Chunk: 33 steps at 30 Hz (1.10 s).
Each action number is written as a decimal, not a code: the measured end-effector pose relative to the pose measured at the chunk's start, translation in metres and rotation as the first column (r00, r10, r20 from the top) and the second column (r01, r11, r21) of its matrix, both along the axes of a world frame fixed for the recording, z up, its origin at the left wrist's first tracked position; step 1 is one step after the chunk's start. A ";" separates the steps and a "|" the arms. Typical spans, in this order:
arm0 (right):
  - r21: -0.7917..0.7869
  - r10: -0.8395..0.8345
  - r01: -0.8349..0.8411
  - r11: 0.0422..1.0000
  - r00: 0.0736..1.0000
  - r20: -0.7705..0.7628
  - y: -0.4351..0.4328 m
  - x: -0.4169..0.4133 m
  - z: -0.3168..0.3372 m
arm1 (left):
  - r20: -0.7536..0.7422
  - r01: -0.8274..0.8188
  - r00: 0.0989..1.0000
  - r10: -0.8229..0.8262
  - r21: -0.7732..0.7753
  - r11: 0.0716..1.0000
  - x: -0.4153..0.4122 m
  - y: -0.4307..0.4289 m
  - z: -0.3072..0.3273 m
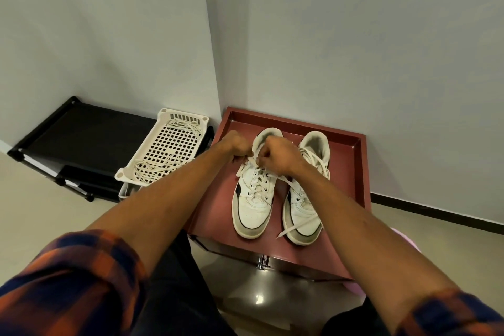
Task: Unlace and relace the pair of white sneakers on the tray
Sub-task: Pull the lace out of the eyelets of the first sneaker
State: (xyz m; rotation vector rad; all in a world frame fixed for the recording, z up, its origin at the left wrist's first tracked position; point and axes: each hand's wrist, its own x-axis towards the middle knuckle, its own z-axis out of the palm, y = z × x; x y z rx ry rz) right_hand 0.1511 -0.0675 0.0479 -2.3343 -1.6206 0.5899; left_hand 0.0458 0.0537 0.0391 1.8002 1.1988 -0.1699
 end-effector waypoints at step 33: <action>0.113 -0.087 0.109 0.988 0.979 -0.187 -0.021 0.033 0.032 | -0.004 -0.032 0.999 0.032 -0.022 0.999 -0.001 0.002 -0.001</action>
